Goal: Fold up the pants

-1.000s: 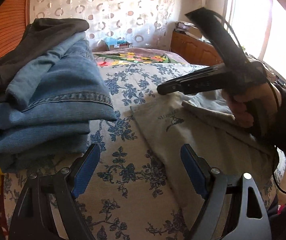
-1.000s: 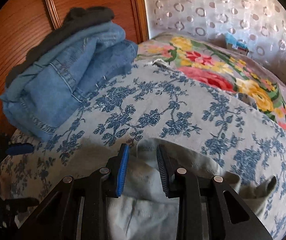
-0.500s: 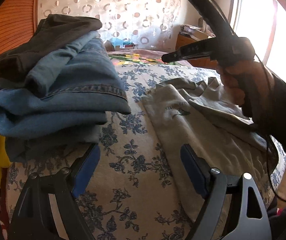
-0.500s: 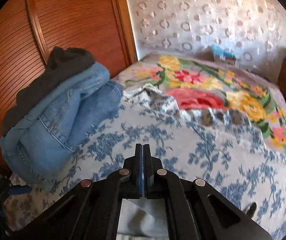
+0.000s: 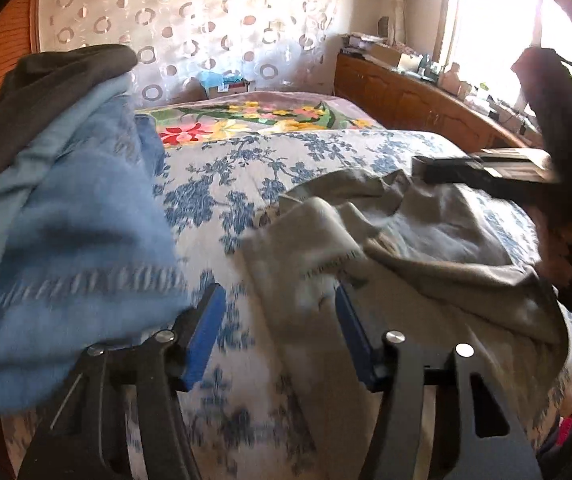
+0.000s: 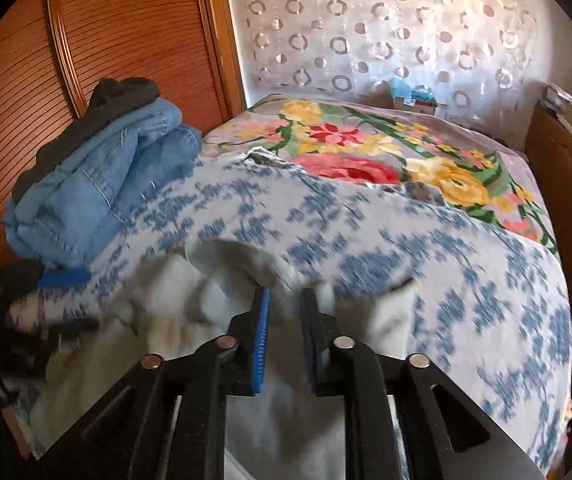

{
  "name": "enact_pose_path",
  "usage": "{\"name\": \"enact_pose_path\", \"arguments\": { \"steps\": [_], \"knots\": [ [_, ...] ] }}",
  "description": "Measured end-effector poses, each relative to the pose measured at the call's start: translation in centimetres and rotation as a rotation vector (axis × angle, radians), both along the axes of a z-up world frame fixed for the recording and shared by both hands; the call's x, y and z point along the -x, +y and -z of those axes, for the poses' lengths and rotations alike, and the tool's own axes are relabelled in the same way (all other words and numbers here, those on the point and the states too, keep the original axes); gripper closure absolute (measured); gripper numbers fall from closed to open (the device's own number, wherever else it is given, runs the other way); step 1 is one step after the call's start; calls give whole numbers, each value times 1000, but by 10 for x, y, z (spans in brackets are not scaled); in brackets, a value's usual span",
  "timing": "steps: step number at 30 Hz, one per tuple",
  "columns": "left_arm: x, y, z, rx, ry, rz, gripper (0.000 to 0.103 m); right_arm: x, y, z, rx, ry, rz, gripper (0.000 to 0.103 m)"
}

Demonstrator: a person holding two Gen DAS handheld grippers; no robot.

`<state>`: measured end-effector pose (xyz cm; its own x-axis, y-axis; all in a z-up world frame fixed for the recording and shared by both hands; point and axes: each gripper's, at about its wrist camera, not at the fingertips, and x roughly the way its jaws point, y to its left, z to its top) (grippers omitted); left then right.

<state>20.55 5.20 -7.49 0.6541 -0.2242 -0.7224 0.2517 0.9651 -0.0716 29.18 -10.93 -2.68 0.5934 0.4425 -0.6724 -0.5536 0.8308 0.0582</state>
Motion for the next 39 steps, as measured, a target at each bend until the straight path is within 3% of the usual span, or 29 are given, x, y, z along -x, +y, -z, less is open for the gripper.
{"name": "enact_pose_path", "arguments": {
  "steps": [2, 9, 21, 24, 29, 32, 39],
  "knots": [
    [-10, -2, 3, -11, 16, -7, 45, 3, -3, 2, 16, -2, -3, 63],
    [-39, -7, 8, -16, 56, -61, 59, 11, -8, 20, 57, 16, -50, 62],
    [-56, -6, 18, -47, 99, -114, 62, 10, -18, 30, 12, 22, -62, 62],
    [-53, -6, 18, -33, 95, -107, 70, 11, -21, 31, 0, 26, -62, 62],
    [-51, -5, 18, 3, 110, -94, 95, 9, -22, 30, -17, 35, -60, 62],
    [-47, -7, 16, 16, 116, -86, 96, 8, -24, 30, -27, 41, -60, 62],
    [-9, -8, -29, 47, 12, -57, 97, 9, -21, 31, -21, 38, -54, 62]
  ]
}}
